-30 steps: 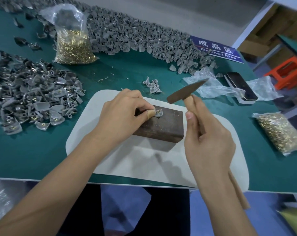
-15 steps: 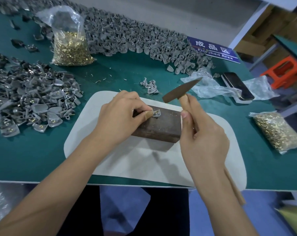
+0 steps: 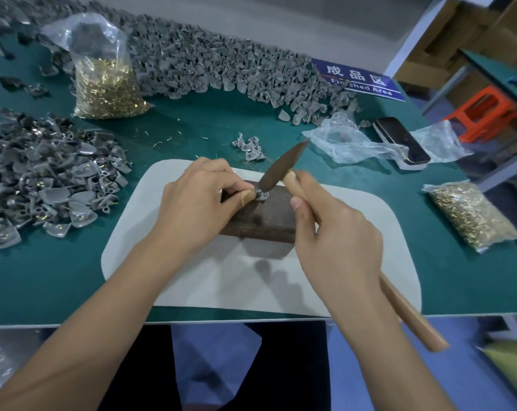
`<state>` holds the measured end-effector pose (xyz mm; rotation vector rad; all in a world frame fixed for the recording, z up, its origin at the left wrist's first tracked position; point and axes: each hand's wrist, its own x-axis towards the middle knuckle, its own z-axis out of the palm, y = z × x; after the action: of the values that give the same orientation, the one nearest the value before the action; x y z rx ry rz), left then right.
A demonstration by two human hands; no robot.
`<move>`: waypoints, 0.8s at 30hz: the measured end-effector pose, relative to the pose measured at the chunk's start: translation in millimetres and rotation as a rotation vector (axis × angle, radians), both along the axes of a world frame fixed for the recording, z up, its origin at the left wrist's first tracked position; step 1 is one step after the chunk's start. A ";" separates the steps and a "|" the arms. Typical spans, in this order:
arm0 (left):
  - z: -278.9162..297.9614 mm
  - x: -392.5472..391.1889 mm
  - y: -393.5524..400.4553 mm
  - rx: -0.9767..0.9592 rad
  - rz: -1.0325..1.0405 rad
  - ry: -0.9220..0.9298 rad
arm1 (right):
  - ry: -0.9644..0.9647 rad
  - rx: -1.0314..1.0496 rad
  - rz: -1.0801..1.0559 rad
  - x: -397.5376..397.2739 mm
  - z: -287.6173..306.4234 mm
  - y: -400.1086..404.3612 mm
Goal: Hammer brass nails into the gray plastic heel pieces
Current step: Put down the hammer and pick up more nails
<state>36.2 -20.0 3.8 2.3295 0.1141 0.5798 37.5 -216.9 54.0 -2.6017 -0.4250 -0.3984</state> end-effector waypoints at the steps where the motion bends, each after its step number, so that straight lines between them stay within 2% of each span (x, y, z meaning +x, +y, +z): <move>1: -0.2 0.3 0.0 0.001 0.001 -0.003 | 0.006 -0.055 0.015 0.2 0.5 -0.3; 5: -0.8 1.2 1.0 0.006 -0.008 0.003 | -0.042 0.048 -0.031 -2.0 3.5 -0.1; 8: -1.0 1.6 0.8 -0.001 -0.006 0.000 | -0.015 -0.070 0.003 -1.3 1.1 -1.6; 12: -1.2 1.7 0.2 -0.015 -0.009 0.000 | -0.018 0.094 -0.055 -0.5 0.0 -1.6; 15: -1.4 2.2 0.4 -0.016 -0.007 -0.005 | 0.065 -0.057 0.000 5.5 -0.8 -4.1; 19: -2.0 2.4 0.2 -0.014 -0.006 -0.001 | -0.045 0.099 -0.058 4.6 -2.1 -6.6; 23: -2.9 2.9 1.3 -0.019 -0.008 -0.009 | 0.025 -0.003 -0.002 5.3 -8.2 -7.5; 24: -3.2 2.6 0.7 -0.016 -0.010 -0.008 | 0.009 0.030 -0.027 6.3 -8.1 -9.2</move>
<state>38.8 -19.2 0.6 2.3104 0.1027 0.5814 43.8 -226.1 45.9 -2.5814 -0.3779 -0.3999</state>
